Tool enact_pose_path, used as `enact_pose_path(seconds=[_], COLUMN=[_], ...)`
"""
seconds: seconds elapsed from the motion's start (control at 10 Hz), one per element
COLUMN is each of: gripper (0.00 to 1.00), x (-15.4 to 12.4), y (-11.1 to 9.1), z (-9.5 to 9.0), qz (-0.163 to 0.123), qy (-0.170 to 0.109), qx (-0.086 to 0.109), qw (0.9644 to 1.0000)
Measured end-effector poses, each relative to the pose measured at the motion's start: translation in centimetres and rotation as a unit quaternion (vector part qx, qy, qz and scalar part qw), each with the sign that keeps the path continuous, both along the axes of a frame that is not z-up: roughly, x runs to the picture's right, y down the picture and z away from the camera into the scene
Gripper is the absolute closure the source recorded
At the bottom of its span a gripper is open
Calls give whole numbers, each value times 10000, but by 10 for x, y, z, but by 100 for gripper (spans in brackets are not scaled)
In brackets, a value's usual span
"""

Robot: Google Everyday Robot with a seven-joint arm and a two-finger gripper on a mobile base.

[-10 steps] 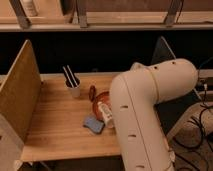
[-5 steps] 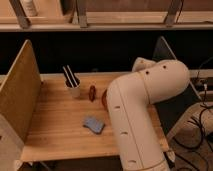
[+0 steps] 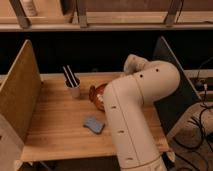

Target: Drag the ceramic bowl in a circle

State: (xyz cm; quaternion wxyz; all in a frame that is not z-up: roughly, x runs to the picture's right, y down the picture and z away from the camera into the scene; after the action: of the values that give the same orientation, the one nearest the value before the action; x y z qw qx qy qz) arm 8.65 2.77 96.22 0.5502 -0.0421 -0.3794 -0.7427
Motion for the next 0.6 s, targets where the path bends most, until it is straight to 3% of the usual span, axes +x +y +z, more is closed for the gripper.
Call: enact_pose_path(seconds=[0.4, 0.6], gripper=[100, 100], x=[-15, -1], y=[30, 55], z=[-35, -53], qz=[1, -80], qy=[-506, -508], qx=[-275, -470], qw=[9983, 9976])
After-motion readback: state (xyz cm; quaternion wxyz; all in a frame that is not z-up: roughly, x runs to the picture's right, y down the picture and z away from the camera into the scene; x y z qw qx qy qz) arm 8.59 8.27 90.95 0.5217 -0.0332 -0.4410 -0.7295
